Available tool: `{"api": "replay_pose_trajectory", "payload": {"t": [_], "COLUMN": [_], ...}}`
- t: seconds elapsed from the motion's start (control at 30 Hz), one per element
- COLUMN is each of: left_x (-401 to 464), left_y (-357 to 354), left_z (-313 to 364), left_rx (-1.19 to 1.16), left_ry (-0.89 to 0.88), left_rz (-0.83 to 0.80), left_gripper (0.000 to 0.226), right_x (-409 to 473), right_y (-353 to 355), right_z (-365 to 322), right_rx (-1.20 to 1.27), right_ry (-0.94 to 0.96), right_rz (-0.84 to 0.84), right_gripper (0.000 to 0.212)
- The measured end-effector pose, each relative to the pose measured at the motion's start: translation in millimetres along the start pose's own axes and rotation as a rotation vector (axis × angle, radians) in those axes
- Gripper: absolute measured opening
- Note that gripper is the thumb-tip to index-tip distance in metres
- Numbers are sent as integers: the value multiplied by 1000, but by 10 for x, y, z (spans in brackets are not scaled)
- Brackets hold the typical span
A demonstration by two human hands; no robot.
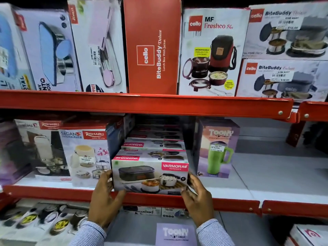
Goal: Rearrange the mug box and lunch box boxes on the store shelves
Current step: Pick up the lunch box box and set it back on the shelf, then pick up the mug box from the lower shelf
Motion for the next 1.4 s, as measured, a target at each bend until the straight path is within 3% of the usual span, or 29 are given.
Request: {"api": "replay_pose_trajectory", "payload": {"t": [0.53,0.67,0.77,0.83,0.9,1.0,1.17,1.4], "left_x": [-11,-336,-836,-1182,-1487,-1699,-1716,-1599], "left_y": [14,96,-291,-802,-1288,-1748,-1866,-1251], "left_z": [-185,-304,-586,-872,-1101,-1212,-1048,-507], "left_rx": [54,37,-1,-88,-142,-115,-102,-128], "left_ry": [-9,-28,59,234,415,444,439,222], "left_rz": [23,180,36,-222,-468,-643,-580,-415], "left_gripper": [64,52,53,61,70,94,68,62], "right_x": [-26,-295,-547,-632,-717,-922,-961,-1025], "right_y": [104,559,826,782,575,235,116,510], "right_z": [92,287,798,1261,1712,2046,1995,1290], "right_rx": [-5,-22,-118,-208,-274,-298,-171,-61], "right_ry": [53,134,78,-66,-248,-409,-449,-235], "right_rz": [50,245,356,249,-20,-366,-360,-231], "right_gripper": [49,34,36,50,65,76,68,60]}}
Point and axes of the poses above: each hand's wrist, its own x-axis towards the middle knuckle, its own y-axis out of the back of the hand, z = x × y, the point moved 7 cm from there along x, towards the middle knuckle, and after that the axes turned 6 degrees about -y, right-handed, at the moved point
